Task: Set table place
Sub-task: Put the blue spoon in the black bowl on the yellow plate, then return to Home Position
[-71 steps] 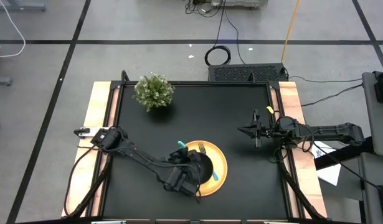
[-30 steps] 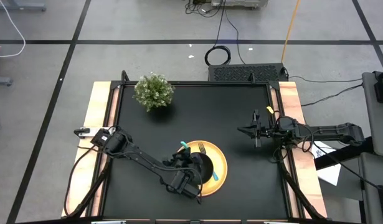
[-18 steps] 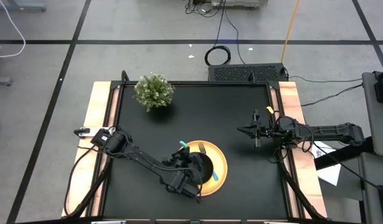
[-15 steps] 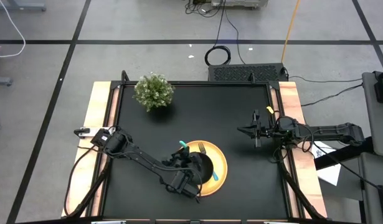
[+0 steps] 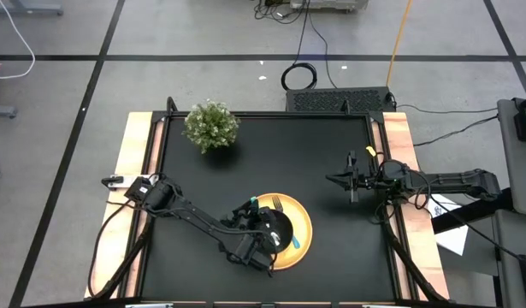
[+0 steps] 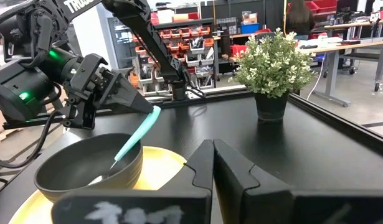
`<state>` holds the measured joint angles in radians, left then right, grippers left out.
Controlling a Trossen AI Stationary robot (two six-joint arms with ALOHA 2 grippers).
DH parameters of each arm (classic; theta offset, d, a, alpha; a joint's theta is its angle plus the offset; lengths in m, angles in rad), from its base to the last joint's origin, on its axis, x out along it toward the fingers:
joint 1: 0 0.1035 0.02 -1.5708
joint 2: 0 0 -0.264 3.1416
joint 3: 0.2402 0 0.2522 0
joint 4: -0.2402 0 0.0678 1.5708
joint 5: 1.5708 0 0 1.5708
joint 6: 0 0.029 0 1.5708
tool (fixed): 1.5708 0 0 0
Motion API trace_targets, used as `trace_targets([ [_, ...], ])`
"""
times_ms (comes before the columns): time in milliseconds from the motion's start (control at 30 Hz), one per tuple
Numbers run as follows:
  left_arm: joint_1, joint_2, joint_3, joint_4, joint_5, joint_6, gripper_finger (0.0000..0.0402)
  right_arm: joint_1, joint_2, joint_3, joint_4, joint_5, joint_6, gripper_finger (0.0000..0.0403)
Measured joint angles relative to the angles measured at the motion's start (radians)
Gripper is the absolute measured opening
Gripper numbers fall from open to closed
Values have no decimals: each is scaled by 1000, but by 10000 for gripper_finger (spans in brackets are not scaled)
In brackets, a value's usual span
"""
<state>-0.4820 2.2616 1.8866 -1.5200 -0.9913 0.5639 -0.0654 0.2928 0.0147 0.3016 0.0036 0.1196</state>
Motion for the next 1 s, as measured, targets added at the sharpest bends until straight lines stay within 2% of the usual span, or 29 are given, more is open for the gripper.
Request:
trace_targets([
  [633,0,0,0,-5,3,-1,117,0,0,0,8,0,0,0],
  [733,-4,0,0,-16,-39,-7,118,0,0,0,8,0,0,0],
  [833,-12,-21,3,-20,-80,-17,118,0,0,0,8,0,0,0],
  [1000,-31,-85,31,-25,-51,-30,118,0,0,0,8,0,1,0],
])
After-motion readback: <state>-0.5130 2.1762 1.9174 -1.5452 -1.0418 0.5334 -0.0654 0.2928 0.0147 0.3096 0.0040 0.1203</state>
